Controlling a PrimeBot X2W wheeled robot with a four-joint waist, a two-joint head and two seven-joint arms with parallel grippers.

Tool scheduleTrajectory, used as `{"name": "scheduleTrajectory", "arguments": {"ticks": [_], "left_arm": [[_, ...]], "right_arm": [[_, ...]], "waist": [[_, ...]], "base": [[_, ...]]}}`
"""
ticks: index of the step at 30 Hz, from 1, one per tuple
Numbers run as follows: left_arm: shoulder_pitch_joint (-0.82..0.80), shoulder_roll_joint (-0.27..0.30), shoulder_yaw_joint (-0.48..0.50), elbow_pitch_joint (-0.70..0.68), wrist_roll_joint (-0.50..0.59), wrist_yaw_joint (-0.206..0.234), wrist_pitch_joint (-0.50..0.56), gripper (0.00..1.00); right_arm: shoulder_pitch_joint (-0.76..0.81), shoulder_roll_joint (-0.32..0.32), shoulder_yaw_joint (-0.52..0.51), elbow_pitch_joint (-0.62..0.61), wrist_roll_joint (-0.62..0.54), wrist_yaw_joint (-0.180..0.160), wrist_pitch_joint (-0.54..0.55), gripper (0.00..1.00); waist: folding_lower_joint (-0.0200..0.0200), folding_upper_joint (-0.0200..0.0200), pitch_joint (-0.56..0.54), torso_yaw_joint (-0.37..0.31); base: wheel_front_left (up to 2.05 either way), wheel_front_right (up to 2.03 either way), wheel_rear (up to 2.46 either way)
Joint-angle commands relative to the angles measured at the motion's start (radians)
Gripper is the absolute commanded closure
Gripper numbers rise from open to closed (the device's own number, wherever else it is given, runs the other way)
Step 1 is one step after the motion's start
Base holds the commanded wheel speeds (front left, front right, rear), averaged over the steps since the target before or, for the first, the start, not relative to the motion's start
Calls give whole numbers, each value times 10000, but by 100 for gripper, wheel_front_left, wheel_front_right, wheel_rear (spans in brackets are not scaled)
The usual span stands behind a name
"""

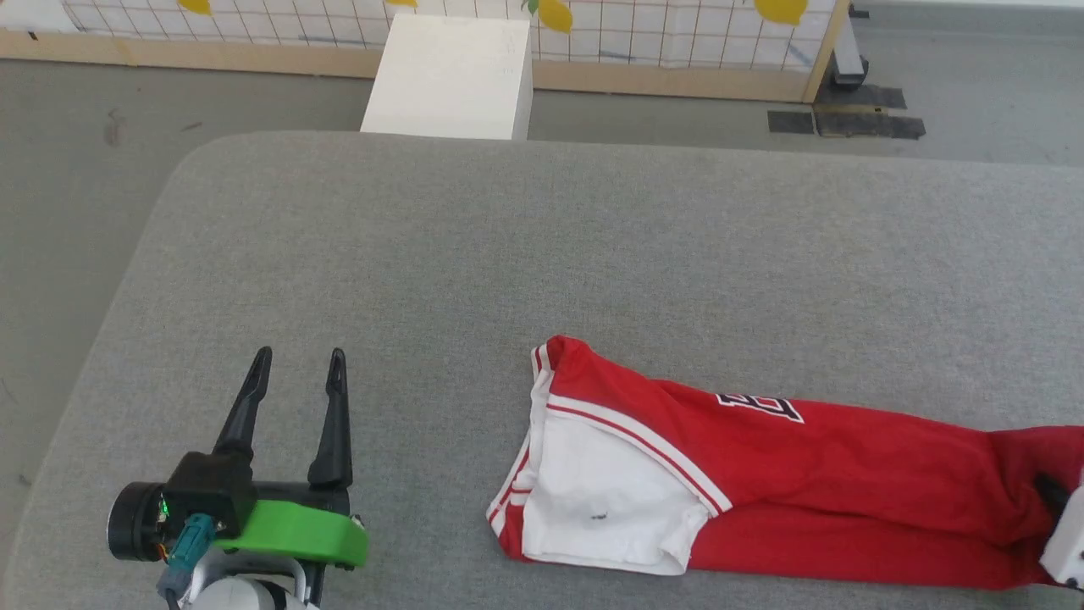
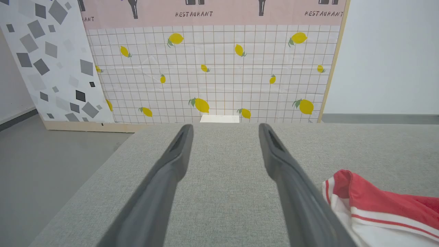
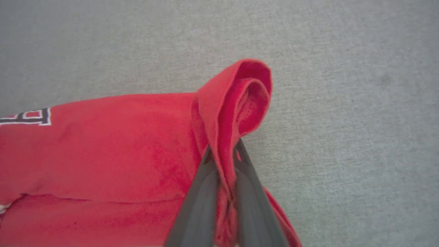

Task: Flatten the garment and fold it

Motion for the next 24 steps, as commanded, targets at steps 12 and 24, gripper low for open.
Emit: {"name": "scheduleTrajectory", "arguments": {"ticks": [12, 24], "left_arm": [[367, -133, 63, 19, 23, -107, -45, 0], [273, -186, -40, 49, 13, -145, -45, 0]], "right_arm": [[1175, 823, 2147, -2969, 1447, -15, 2115, 100], [-19, 2062, 3730, -3386, 2613, -15, 2847, 100]], "waist": [[0, 30, -449, 322], [0, 30, -258, 1099]], "base": [[0, 0, 0], [0, 0, 0]]}}
